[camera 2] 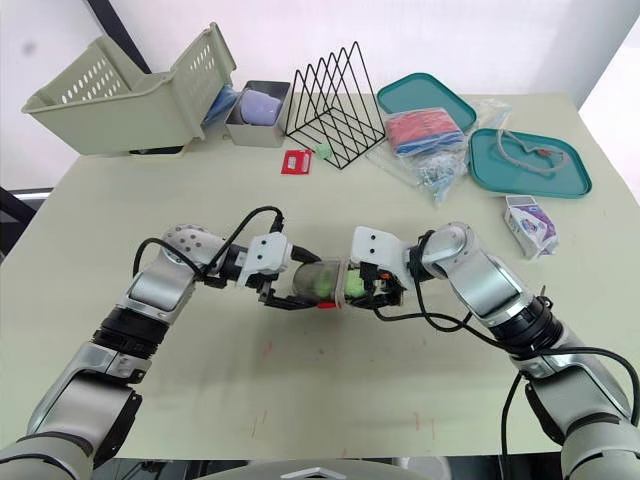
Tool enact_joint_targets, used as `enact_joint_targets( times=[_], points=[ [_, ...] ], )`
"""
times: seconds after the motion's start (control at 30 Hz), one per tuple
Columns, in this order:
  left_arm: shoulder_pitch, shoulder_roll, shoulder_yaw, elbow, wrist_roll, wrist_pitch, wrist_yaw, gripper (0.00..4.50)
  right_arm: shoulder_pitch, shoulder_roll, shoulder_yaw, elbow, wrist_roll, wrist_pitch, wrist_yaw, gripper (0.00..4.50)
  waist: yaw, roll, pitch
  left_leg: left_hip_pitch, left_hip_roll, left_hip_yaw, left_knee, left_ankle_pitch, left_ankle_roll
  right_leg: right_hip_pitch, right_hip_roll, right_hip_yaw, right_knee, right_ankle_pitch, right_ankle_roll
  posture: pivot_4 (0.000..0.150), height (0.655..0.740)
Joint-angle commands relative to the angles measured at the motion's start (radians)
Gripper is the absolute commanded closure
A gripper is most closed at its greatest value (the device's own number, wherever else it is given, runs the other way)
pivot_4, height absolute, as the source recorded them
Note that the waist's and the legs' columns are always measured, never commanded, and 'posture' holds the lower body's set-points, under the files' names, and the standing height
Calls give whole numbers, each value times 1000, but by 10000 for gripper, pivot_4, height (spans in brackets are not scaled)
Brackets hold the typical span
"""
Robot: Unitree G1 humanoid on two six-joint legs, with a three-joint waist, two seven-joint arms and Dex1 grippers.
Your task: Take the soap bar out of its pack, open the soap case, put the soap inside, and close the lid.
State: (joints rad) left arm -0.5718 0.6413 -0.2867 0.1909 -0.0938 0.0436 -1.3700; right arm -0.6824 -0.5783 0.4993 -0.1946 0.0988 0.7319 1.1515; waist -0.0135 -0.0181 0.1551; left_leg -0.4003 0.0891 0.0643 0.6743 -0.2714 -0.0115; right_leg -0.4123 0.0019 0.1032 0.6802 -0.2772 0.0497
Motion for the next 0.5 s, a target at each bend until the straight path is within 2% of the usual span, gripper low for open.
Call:
enact_joint_targets(
  times=[0.03,0.3,0.5],
  points=[
    [-13,4,2,-33,3,-4,6,10398,-14,-14,-23,-44,23,-8,14,379,0,0,0,0,0,0,0,0,0,0,0,0,0,0,0,1500,7400],
    [-9,4,1,-29,14,-12,5,10398,-7,-57,-58,-42,42,-3,-1,379,0,0,0,0,0,0,0,0,0,0,0,0,0,0,0,1500,7400],
    [-9,3,2,-40,12,-6,6,10398,16,-104,-86,36,6,-82,-37,379,0,0,0,0,0,0,0,0,0,0,0,0,0,0,0,1500,7400]
  ],
)
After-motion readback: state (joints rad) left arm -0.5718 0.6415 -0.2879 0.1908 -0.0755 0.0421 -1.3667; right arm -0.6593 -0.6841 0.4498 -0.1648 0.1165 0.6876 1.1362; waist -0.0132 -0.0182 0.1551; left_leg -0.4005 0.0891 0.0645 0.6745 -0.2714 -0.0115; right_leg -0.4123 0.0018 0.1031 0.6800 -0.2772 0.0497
